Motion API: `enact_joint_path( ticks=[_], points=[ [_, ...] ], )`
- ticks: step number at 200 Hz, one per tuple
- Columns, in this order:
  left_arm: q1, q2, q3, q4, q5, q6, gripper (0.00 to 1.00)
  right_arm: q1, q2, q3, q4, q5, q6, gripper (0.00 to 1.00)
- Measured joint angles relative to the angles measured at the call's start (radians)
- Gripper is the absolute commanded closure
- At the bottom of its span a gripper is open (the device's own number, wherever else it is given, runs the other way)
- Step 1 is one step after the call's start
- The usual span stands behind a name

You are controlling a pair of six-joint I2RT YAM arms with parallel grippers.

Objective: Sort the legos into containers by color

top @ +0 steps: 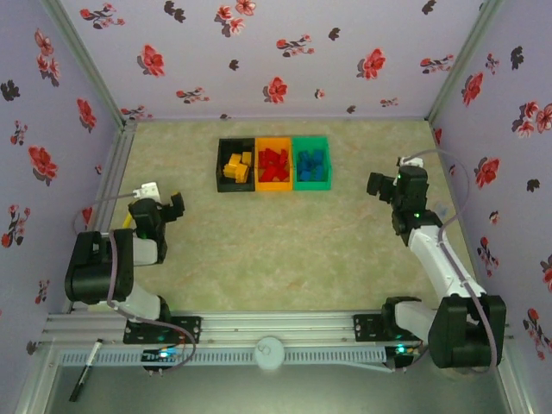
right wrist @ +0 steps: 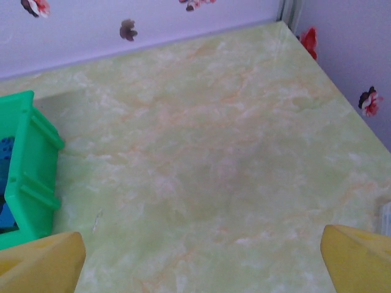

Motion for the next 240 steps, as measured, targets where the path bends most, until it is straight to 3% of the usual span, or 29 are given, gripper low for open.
enact_joint_path(
  ticks=[84,171,204,240],
  points=[
    [-0.006,0.0,0.015,0.002,0.0,0.011,0.0,-0.003,0.113,-0.24,0.426,-0.007,-0.051,0.0],
    [-0.006,0.0,0.015,0.002,0.0,0.011,0.0,-0.073,0.444,-0.307,0.861,-0.165,-0.065,0.01],
    [-0.006,0.0,0.015,0.002,0.0,0.012,0.0,-0.1,0.468,-0.314,0.894,-0.224,-0.065,0.01],
    [-0.006,0.0,0.015,0.002,0.0,0.013,0.0,-0.09,0.468,-0.312,0.896,-0.187,-0.058,0.01]
  ],
)
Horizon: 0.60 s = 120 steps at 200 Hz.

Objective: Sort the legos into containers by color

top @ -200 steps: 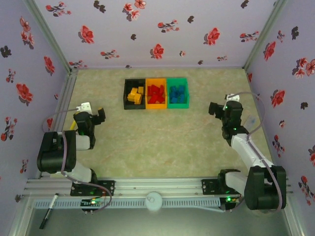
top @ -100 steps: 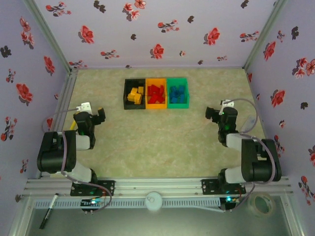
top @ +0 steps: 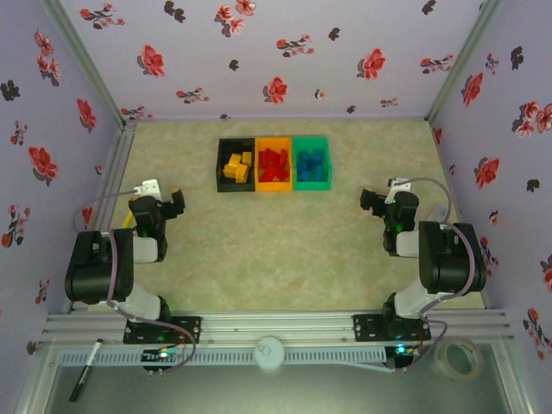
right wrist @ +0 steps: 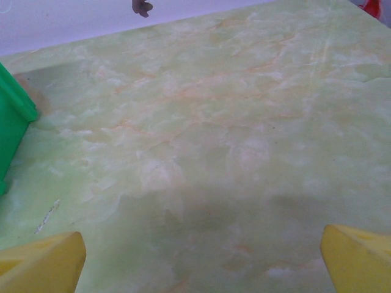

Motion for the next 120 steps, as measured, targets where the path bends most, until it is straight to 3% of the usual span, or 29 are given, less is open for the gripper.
enact_joint_path(
  ticks=[120],
  points=[
    [-0.002,0.0,0.0,0.0,0.0,0.002,0.0,0.006,0.0,0.0,0.0,0.029,0.0,0.01]
  ],
)
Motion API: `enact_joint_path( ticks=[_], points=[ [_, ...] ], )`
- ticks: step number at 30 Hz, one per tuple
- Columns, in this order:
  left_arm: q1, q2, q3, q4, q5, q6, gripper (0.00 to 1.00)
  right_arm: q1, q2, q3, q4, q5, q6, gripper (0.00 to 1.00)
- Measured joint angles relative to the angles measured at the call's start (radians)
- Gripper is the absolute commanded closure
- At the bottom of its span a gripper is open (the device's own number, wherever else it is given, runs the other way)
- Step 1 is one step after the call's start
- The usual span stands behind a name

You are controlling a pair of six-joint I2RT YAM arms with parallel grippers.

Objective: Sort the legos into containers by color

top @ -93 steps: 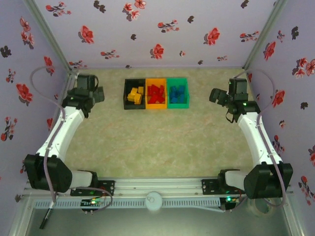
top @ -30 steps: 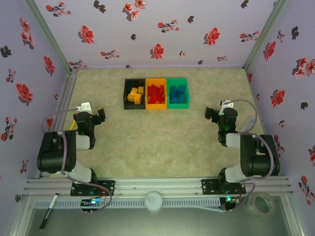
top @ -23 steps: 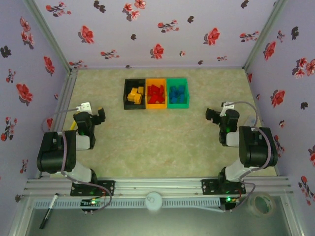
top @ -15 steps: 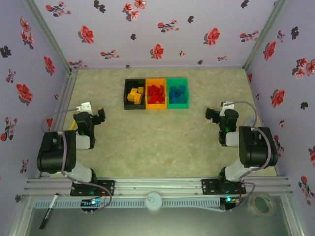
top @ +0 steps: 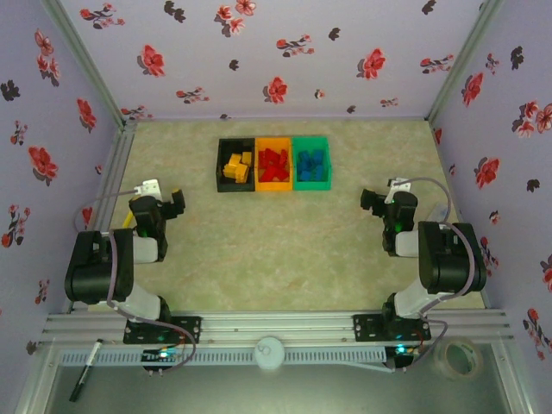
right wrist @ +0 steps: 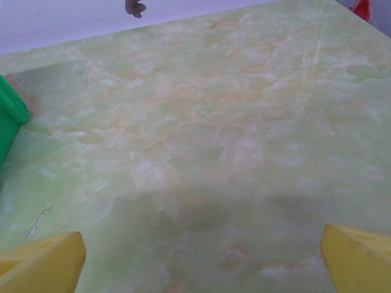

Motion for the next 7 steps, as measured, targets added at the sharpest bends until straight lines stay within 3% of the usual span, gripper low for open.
enact_joint_path(
  ticks=[7],
  points=[
    [0.0,0.0,0.0,0.0,0.0,0.0,0.0,0.013,0.0,0.008,-0.006,0.015,0.0,0.01]
  ],
)
